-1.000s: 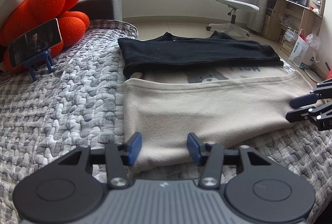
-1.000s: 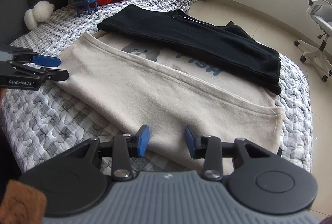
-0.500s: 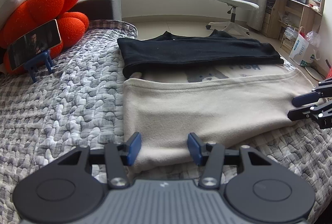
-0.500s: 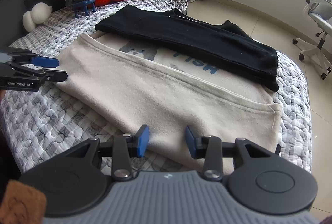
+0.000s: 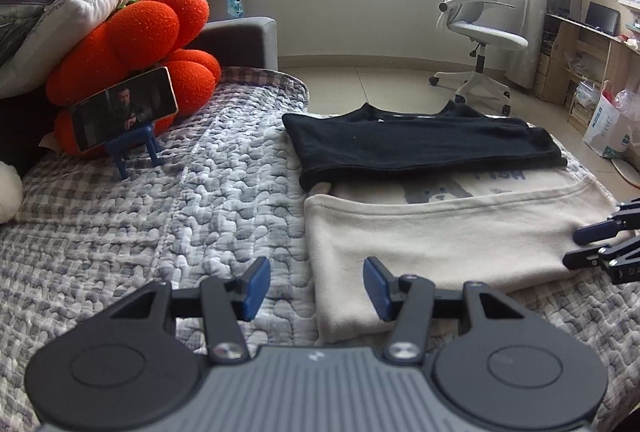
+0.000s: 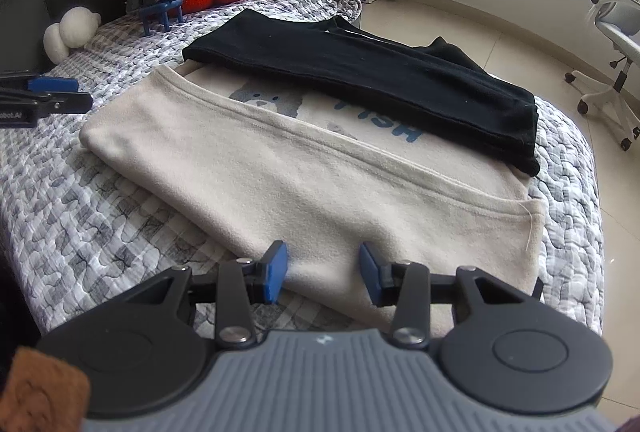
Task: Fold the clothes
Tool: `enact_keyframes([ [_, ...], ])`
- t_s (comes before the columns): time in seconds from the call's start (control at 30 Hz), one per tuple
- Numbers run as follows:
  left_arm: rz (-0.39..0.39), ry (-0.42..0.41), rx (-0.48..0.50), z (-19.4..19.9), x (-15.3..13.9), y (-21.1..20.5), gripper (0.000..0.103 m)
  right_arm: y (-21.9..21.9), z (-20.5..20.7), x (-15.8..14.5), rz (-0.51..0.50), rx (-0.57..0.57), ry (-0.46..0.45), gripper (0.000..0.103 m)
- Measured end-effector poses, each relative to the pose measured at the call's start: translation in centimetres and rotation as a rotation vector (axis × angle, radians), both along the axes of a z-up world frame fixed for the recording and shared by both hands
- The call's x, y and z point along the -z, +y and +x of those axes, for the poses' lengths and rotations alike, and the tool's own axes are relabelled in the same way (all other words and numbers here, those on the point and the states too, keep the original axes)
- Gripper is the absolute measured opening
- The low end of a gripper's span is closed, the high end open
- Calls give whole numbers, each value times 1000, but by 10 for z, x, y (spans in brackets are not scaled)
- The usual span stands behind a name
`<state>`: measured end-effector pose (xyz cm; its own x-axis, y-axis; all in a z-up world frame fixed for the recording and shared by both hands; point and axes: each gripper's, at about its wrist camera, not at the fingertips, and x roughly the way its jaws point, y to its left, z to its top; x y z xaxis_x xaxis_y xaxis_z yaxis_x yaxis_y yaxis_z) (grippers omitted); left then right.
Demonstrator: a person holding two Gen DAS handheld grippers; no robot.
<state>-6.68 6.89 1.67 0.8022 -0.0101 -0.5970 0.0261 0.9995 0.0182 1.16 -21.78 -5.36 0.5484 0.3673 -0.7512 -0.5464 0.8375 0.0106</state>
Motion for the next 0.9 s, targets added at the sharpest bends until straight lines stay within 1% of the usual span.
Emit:
enact_keyframes([
  [0.07, -37, -54, -16, -15, -23, 4, 58, 0, 0, 0, -2, -2, 0, 44],
  [0.17, -127, -123, -40, -37, -57, 11, 66, 0, 1, -1, -3, -3, 4, 44],
  [0.2, -159, -133, -31, -43, -66, 10, 66, 0, 1, -1, -2, -2, 5, 44],
  [0.23, -167, -148, -13, -49, -74, 6, 66, 0, 1, -1, 0, -2, 7, 44],
  [0.27, -164, -167, 5, -55, -84, 1, 68, 0, 2, -1, 1, -2, 8, 44],
  [0.3, -137, -188, 17, -60, -91, -5, 71, 0, 2, -1, 3, -1, 10, 44],
  [0.33, -98, -212, 24, -65, -97, -13, 80, 0, 2, -1, 4, 0, 11, 45],
  [0.37, -58, -236, 31, -70, -104, -20, 86, 0, 2, -1, 5, 1, 13, 45],
  [0.47, 23, -277, 48, -81, -119, -36, 86, 2, 3, -3, 5, 5, 15, 45],
  [0.5, 36, -284, 55, -84, -124, -40, 86, 2, 4, -3, 6, 6, 15, 45],
  [0.57, 33, -284, 85, -85, -130, -50, 87, 2, 4, -2, 7, 4, 14, 45],
  [0.63, 15, -244, 125, -73, -127, -64, 87, -1, 4, -3, 16, 6, 15, 45],
  [0.73, -105, -132, 176, -45, -104, -80, 92, -6, 4, -4, 37, 25, 24, 45],
  [0.77, -117, -101, 187, -34, -90, -87, 94, -8, 4, -4, 40, 30, 25, 45],
  [0.8, -111, -73, 190, -23, -75, -94, 94, -10, 4, -4, 43, 35, 27, 45],
  [0.83, -83, -48, 184, -10, -58, -100, 94, -12, 4, -4, 46, 39, 29, 45],
  [0.9, -2, -8, 161, 12, -21, -110, 94, -15, 4, -4, 51, 49, 32, 46],
])
